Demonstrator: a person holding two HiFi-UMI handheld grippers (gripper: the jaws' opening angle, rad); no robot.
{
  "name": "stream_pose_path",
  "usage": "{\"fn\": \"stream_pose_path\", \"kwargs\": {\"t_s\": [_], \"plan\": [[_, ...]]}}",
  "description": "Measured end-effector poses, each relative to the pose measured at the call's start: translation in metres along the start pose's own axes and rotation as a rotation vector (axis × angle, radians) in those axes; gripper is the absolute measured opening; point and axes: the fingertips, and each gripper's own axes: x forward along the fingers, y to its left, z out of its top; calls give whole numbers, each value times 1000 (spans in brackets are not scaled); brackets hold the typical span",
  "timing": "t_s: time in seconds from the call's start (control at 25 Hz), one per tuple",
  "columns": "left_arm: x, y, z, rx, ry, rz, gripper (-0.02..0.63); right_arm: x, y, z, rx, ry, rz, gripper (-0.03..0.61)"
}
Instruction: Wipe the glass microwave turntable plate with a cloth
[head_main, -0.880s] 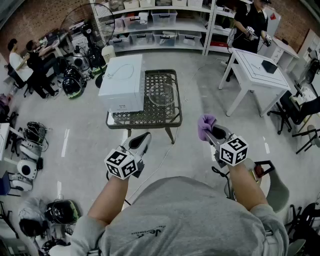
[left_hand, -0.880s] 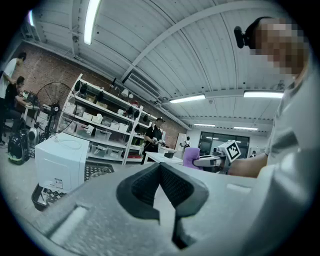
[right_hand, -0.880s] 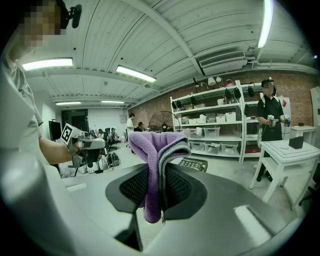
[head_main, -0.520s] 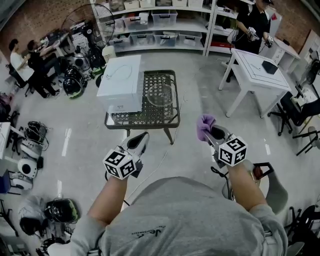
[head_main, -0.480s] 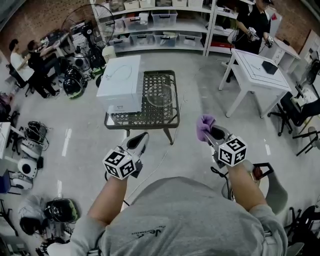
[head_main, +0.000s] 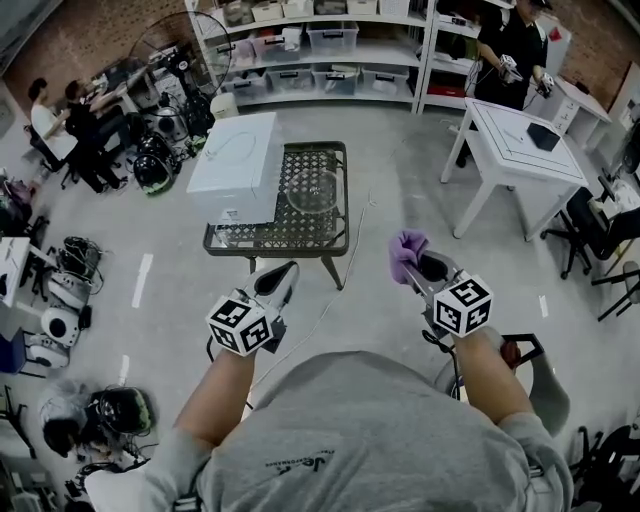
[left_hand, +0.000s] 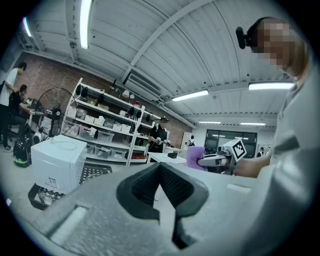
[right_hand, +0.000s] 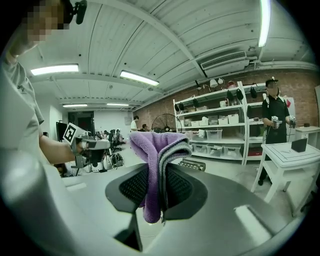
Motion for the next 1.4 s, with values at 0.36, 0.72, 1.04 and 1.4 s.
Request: {"fn": "stream_pose_path", "kwargs": {"t_s": [0.36,0.72,1.04,1.4], "plan": [[39,-2,-10,8,24,8,3,-2,-43,-11,27,-24,0,91],[94,112,-9,-29,12,-96,3,110,-72,10,0,-3,-45,91],[165,245,21,-54,88,-237,2,248,-111,63,25,26,-133,92],[229,300,42,-83,115,-297,3,330,-169,85,50,61,-140,92]]}}
